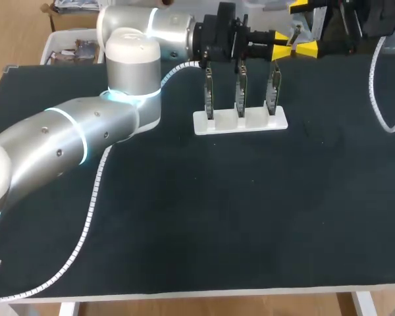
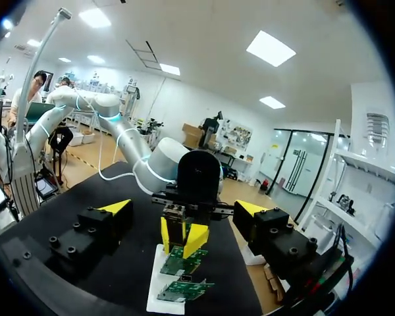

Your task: Pick up the optical module with the left hand, and insert it into the network port with the right hand.

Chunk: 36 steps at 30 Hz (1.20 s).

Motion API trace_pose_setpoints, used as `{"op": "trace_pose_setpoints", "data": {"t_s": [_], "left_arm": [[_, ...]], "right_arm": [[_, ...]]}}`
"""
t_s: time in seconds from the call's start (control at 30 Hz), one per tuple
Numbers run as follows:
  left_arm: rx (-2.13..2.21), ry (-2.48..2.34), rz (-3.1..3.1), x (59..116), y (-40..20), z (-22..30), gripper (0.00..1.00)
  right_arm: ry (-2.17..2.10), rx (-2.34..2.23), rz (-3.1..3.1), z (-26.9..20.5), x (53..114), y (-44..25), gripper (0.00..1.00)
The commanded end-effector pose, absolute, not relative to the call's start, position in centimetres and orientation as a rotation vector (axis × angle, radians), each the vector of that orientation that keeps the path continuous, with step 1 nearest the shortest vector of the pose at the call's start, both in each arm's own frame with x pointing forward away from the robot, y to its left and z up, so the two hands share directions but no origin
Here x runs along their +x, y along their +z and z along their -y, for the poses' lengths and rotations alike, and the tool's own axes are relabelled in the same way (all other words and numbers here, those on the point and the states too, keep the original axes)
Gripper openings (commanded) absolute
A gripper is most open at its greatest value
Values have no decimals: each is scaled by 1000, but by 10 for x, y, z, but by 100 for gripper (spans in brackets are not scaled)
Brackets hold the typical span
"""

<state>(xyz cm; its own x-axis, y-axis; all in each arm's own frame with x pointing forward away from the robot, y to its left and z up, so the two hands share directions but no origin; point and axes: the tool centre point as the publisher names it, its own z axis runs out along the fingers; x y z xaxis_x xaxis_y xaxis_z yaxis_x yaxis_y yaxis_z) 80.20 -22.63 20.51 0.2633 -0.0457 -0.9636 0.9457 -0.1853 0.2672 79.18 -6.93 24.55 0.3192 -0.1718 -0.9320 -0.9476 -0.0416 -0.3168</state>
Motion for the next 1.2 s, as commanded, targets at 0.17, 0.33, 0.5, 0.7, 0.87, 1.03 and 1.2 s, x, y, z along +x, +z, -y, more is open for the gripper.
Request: {"op": "trace_pose_setpoints", "data": {"t_s": [0.17,0.33,0.5,0.7,0.87,1.03,1.2], "left_arm": [[1455,-1156,-888,808,205,229,0],[1455,-1156,-888,808,205,229,0],[1455,-1156,-888,808,205,229,0],[1455,-1156,-888,808,205,229,0],[1455,-1156,-888,808,205,229,0],[1455,-1156,-888,808,205,229,0],[1455,-1156,-888,808,205,229,0]], "right_arm": [[887,-1493,-1083,67,796,248,100],[887,-1493,-1083,67,796,248,100],[887,-1493,-1083,67,796,248,100],[887,-1493,-1083,67,796,248,26],[887,-1493,-1083,67,796,248,8],[887,-1493,-1083,67,796,248,7],[887,-1493,-1083,67,796,248,0]]}}
